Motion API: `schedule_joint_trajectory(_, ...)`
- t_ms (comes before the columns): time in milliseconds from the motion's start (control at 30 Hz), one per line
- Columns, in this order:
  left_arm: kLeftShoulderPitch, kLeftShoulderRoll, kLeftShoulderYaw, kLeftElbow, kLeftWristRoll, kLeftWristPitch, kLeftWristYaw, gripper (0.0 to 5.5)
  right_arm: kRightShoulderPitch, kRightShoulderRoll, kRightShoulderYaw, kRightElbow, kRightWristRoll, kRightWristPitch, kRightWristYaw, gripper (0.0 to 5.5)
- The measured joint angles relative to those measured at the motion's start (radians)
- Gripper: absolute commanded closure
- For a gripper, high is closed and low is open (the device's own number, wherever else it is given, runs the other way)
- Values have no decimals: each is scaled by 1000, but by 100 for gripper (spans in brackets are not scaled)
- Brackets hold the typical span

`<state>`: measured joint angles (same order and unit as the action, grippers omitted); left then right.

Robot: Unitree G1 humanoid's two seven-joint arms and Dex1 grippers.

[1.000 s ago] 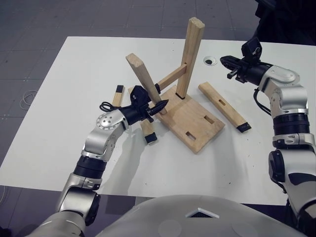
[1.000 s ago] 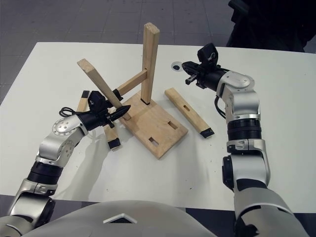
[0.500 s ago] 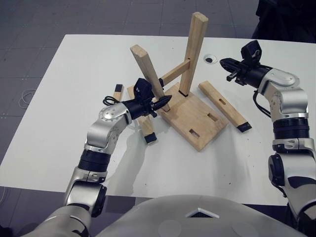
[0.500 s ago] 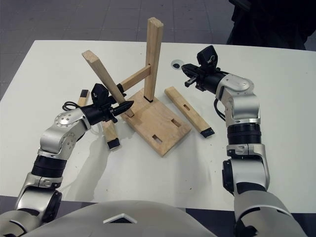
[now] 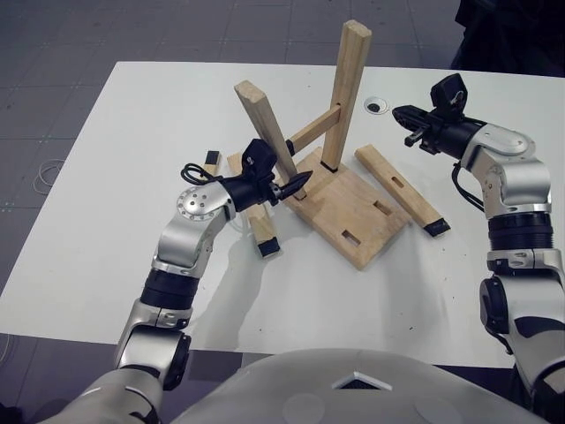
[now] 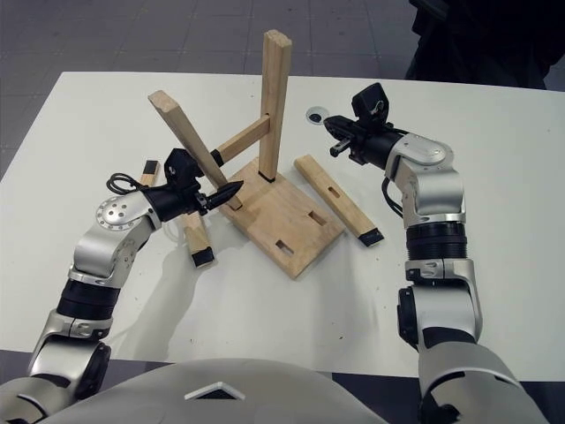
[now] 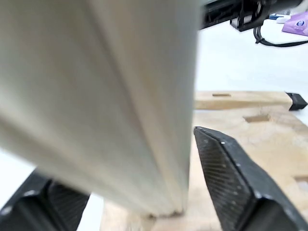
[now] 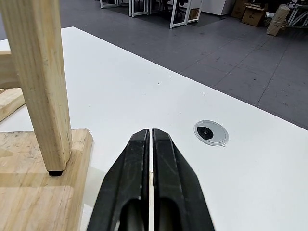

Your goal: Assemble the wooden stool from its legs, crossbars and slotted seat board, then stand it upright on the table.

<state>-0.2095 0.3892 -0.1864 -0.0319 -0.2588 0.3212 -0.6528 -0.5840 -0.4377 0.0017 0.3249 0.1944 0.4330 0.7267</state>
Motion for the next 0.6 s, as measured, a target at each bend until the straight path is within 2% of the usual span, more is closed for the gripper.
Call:
schedule_joint_trajectory(167, 44, 47, 5, 17, 31, 26, -8, 212, 3, -2, 1, -17, 6, 7, 2, 540)
schedule_joint_trajectory(367, 159, 133, 76, -74, 25, 74, -30, 212, 58, -48, 31, -82, 1, 51, 36, 540)
schedule_joint_trajectory(600, 169, 154, 70, -88, 99, 83, 16, 212, 153, -160, 147, -187, -25, 86, 197, 540)
